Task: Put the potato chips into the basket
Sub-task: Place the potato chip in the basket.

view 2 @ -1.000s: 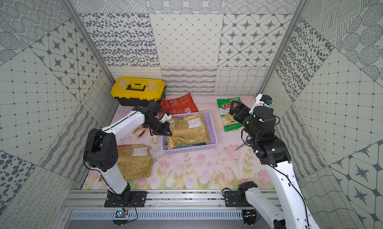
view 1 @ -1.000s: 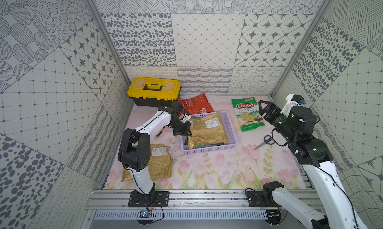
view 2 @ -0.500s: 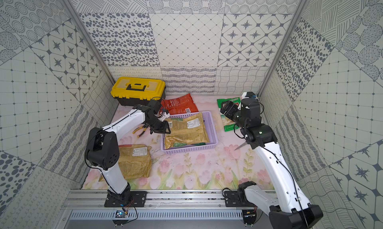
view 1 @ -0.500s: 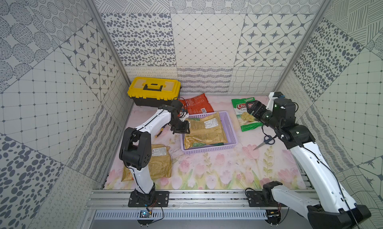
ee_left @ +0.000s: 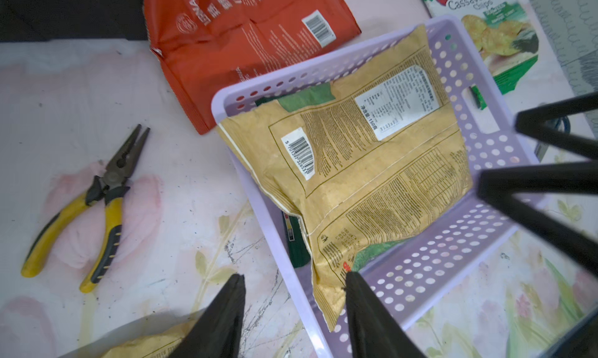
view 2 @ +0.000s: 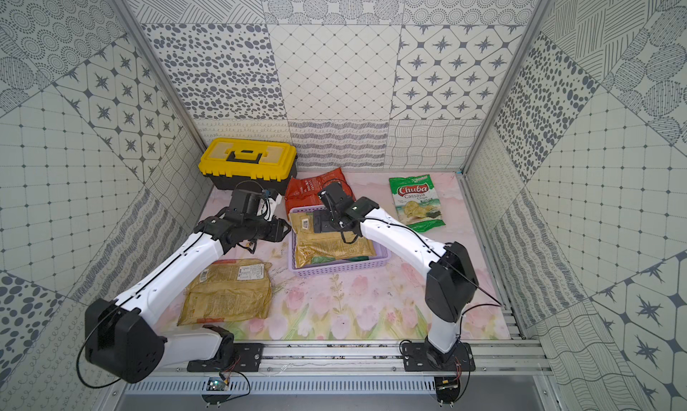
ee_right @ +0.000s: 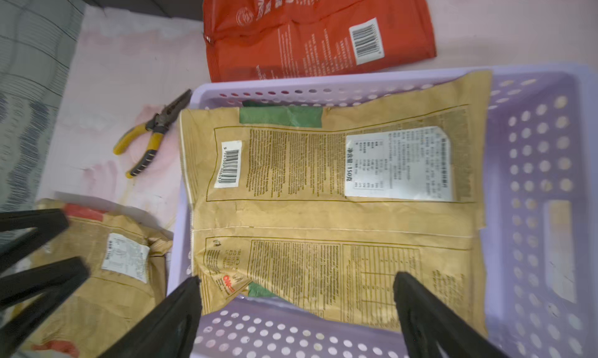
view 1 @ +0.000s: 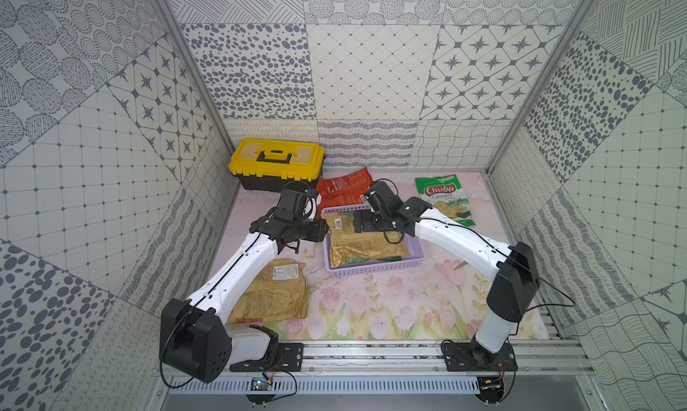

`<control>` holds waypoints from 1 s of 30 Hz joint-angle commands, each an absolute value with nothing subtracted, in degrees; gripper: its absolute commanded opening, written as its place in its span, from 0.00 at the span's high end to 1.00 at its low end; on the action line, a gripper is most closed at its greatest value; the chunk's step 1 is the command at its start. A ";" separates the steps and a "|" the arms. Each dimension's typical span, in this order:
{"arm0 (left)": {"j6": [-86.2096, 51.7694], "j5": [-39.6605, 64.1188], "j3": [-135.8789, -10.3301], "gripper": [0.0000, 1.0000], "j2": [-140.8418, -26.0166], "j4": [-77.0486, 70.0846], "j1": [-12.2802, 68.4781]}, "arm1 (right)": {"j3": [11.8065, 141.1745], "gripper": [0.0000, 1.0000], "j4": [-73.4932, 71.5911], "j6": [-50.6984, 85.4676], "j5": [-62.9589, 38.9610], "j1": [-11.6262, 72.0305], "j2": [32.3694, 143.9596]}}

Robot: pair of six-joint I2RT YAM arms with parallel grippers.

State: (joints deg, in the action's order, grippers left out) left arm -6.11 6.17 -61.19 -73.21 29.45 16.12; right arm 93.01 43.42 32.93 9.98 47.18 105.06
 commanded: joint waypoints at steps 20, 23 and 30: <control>-7.78 -9.85 -57.48 0.45 -67.08 17.48 15.78 | 106.69 0.03 57.08 30.24 6.08 47.99 131.51; -7.49 -10.53 -57.30 0.45 -66.89 17.50 15.80 | 105.73 0.03 57.57 31.93 -0.28 45.32 133.46; -8.17 -9.43 -57.55 0.45 -67.38 17.83 15.75 | 108.25 0.03 66.78 32.80 12.46 44.42 136.04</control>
State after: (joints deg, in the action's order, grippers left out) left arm -7.40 -9.17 -56.95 -67.11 20.34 16.01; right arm 110.48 59.22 32.14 4.82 44.97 128.31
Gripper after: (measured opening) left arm 0.546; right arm 0.967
